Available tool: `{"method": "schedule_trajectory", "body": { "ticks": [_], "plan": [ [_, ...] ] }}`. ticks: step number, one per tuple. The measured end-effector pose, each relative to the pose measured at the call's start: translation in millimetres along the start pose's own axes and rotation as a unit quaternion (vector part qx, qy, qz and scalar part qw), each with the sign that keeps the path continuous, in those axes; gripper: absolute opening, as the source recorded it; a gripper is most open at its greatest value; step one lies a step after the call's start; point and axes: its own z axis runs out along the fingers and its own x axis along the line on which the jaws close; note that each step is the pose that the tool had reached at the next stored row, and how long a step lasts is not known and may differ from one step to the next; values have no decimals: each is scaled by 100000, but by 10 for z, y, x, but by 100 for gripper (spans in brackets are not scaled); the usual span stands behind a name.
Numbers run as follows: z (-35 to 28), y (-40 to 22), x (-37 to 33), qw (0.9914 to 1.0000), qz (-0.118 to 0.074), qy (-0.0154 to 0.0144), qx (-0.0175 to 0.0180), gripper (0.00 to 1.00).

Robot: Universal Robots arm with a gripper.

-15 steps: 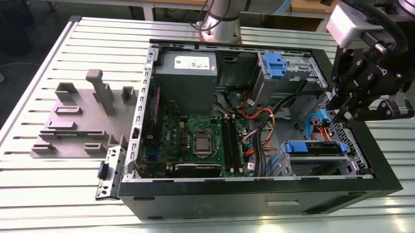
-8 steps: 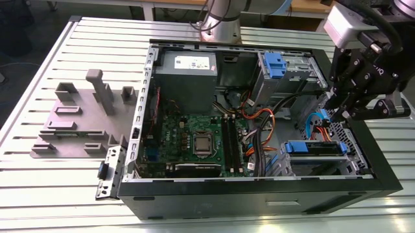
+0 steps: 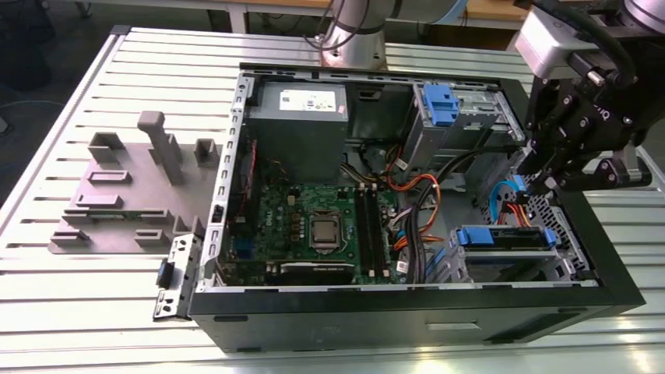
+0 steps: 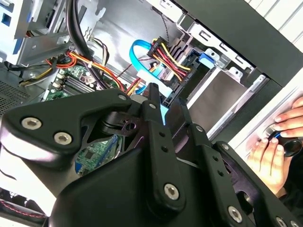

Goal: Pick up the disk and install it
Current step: 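Insert the second disk wire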

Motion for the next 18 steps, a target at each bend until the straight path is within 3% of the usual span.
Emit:
{"method": "schedule_trajectory", "body": {
  "ticks": [11,18],
  "plan": [
    [28,-1,-7,100000,1,28,-27,33],
    [44,-5,-14,99999,-27,529,-132,33]
  ]
}}
